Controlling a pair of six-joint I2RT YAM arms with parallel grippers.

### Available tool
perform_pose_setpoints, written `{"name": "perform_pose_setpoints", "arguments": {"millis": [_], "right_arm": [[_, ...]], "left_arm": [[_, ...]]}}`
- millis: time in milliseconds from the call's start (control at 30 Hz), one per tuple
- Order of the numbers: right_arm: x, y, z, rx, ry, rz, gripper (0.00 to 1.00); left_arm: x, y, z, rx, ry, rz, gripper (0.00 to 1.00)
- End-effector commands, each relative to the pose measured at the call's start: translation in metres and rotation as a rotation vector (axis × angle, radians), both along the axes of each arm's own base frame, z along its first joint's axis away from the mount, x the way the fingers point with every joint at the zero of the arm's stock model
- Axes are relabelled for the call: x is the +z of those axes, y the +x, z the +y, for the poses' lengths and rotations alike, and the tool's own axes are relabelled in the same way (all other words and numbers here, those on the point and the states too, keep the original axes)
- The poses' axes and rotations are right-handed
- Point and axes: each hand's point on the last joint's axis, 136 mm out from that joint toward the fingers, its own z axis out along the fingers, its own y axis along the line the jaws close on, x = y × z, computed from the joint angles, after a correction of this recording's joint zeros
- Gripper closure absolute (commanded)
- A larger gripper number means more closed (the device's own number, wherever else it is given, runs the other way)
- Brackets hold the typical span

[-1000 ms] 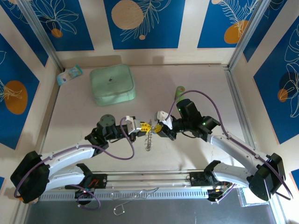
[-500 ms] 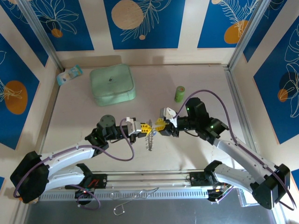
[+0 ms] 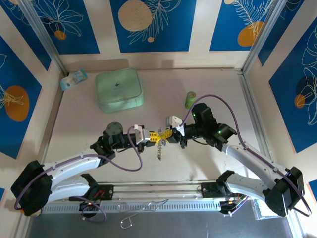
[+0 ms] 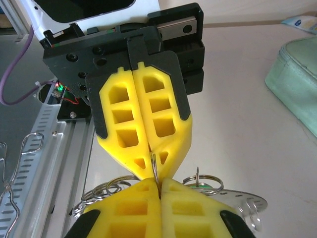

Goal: Put the keys on the keyring

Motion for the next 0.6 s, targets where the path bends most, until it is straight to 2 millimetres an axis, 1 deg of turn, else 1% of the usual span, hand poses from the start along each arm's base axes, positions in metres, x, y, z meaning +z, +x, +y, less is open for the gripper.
{"name": "perform_pose_setpoints", "arguments": {"millis": [0,33,67,100,133,167,233,433,567], "right_arm": [[0.006,-0.002,-0.001,0.015,-0.034,-0.028,1.0],[0.005,0.0,-0.004,0.005,-0.057,-0.042,1.0],[0.004,0.001,-0.006,-0.001,-0.081,-0.055,1.0],[0.003,0.003,-0.008,-0.007,-0.115,-0.07,1.0],[0.0,0.003,-0.01,-0.006,-0.155,-0.084,1.0],[-0.003,0.004,-0.011,-0.004,-0.189,-0.091,1.0],[-0.006,0.004,-0.012,0.005,-0.239,-0.105,1.0],[-0.012,0.005,-0.008,0.032,-0.334,-0.158,1.0],[-0.005,0.003,0.001,0.059,-0.315,-0.176,1.0]], "left_arm": [[0.014,0.004,-0.001,0.036,-0.006,-0.03,0.77],[0.009,0.006,0.0,0.046,0.031,-0.025,0.71],[0.003,0.007,0.001,0.052,0.068,-0.02,0.68],[-0.004,0.008,0.001,0.054,0.121,-0.009,0.66],[-0.01,0.008,0.001,0.054,0.177,0.002,0.66],[-0.015,0.008,0.001,0.053,0.218,0.007,0.67],[-0.02,0.006,0.001,0.037,0.267,0.011,0.73],[-0.012,0.002,-0.004,0.003,0.242,-0.01,0.83],[-0.01,0.0,-0.009,-0.025,0.239,-0.01,0.94]]}}
